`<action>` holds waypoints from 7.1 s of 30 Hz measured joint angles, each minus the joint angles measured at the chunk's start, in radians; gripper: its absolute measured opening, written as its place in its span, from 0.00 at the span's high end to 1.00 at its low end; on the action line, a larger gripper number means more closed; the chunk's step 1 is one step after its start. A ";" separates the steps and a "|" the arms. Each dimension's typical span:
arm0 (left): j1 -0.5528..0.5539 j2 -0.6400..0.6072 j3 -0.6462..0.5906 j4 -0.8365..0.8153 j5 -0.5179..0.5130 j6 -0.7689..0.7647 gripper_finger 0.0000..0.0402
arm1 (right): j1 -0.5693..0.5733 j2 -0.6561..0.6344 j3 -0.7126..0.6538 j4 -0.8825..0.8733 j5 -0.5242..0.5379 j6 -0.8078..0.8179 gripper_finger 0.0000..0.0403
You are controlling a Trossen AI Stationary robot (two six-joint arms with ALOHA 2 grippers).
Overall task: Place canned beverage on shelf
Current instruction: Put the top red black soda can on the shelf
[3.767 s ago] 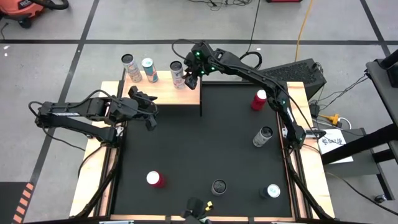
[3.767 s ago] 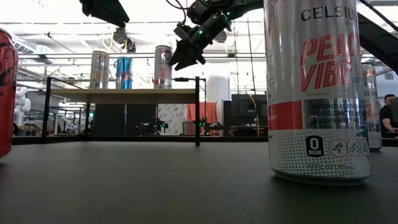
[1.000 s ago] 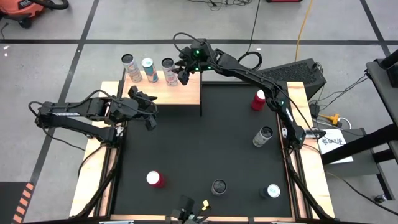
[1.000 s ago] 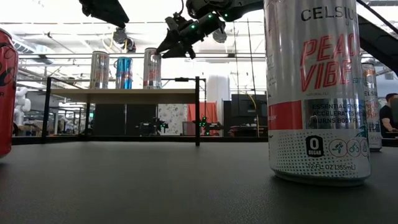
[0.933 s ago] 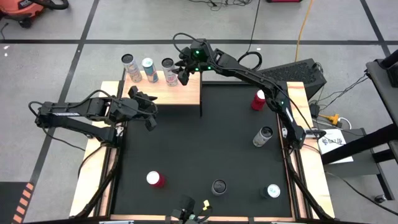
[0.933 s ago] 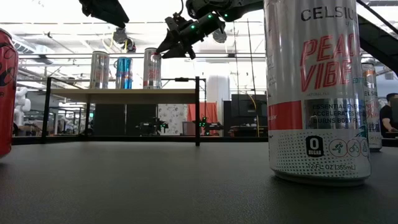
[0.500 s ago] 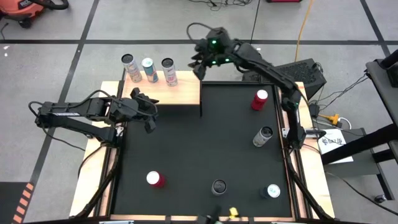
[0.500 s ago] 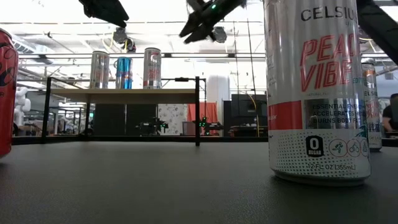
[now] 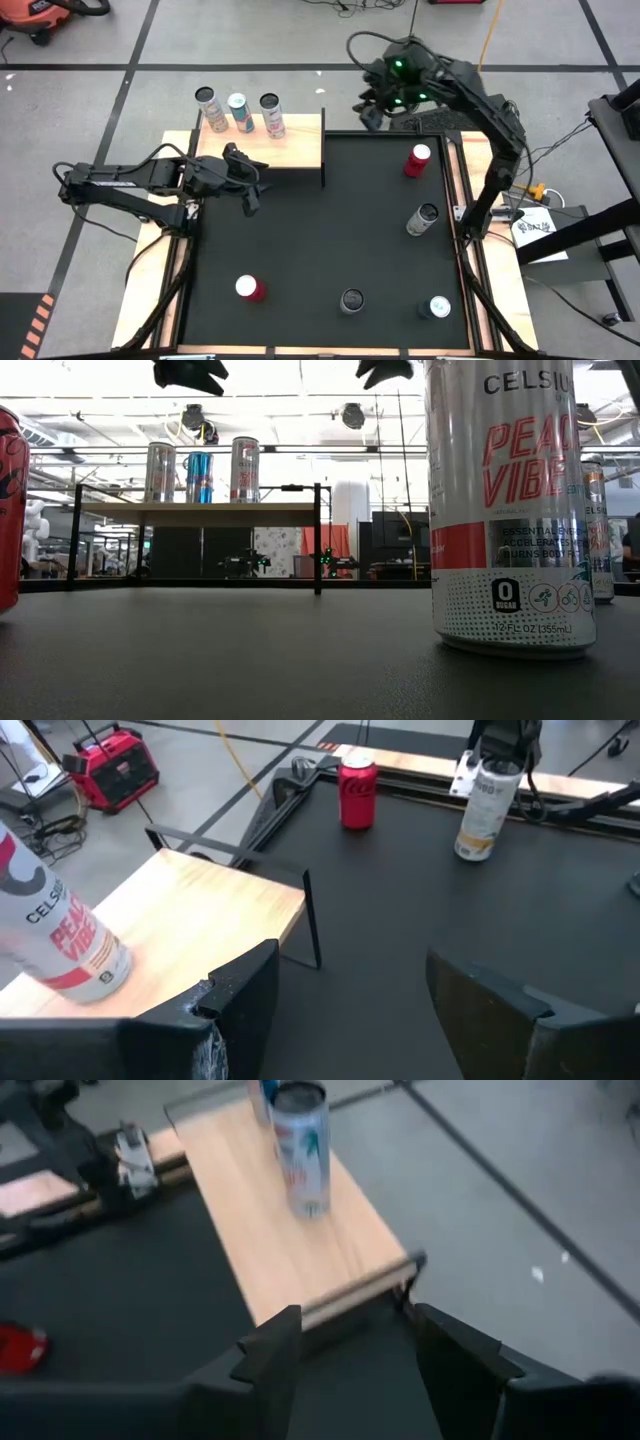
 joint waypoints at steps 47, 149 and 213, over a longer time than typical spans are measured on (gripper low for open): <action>-0.002 0.024 0.000 0.029 0.086 0.002 0.37 | 0.012 0.048 -0.145 -0.318 0.172 0.009 0.02; -0.003 0.024 0.001 -0.053 0.160 -0.071 0.37 | -0.354 0.044 -0.916 -0.133 0.164 0.253 0.02; -0.003 0.024 0.000 -0.049 0.154 -0.080 0.37 | -0.188 -0.021 -0.308 -0.186 0.040 0.204 0.34</action>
